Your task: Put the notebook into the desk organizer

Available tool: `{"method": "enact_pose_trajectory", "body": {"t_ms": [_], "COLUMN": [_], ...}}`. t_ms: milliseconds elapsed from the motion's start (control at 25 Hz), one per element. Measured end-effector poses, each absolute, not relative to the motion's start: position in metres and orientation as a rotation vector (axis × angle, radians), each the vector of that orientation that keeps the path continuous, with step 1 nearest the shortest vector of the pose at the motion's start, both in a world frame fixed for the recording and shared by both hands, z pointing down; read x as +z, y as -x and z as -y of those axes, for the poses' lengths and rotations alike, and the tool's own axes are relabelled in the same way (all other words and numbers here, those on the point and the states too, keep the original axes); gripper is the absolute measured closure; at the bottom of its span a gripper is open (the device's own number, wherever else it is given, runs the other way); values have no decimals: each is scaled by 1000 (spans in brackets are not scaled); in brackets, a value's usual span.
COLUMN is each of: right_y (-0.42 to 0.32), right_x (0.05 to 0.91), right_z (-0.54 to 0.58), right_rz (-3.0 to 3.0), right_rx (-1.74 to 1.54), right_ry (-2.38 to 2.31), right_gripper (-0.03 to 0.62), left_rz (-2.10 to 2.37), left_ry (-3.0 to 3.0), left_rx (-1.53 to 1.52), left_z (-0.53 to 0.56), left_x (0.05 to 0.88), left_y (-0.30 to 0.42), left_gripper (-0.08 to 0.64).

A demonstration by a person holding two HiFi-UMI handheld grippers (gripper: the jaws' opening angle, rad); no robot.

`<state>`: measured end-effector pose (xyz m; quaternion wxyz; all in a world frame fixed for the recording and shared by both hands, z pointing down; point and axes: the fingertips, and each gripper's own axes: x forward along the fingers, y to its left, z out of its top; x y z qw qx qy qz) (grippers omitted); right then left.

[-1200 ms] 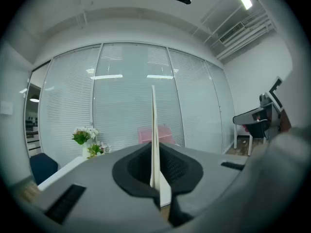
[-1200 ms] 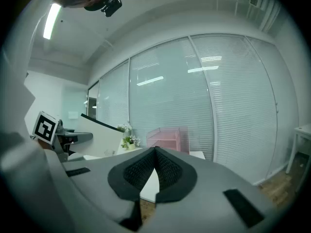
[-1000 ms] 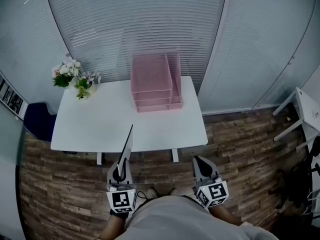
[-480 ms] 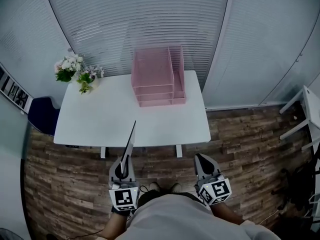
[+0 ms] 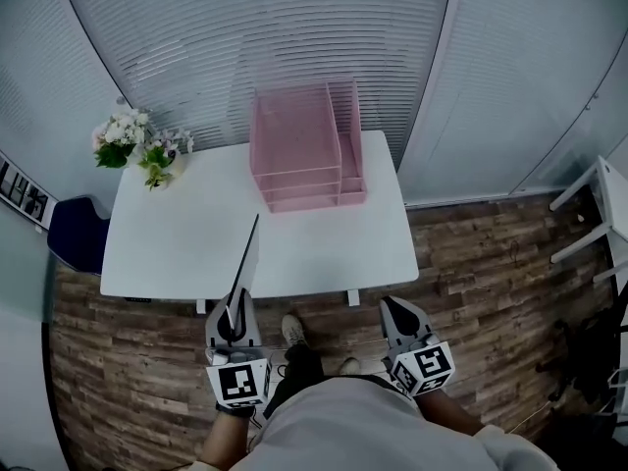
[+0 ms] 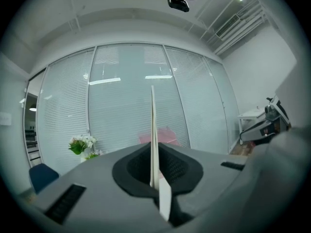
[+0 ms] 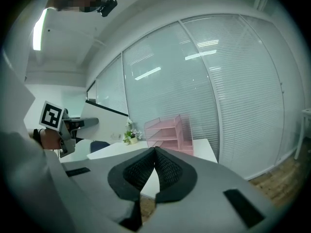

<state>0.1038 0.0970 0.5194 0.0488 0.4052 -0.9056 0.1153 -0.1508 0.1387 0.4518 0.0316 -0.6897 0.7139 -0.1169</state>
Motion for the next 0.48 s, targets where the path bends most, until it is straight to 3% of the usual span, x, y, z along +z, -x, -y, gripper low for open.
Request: {"method": "enact_pose_trajectory", "body": {"t_ms": [480], "right_y": [-49], "right_x": [494], "right_z": [0], "right_rz": [2636], "right_rx": [290], "right_ry": [-1447], "right_gripper": [580], "left_rz": [-1839], "left_ry": [2108], "left_rx": [-435], "left_z": [37], "left_x": [391], "left_y": [183], "left_gripper": [543]}}
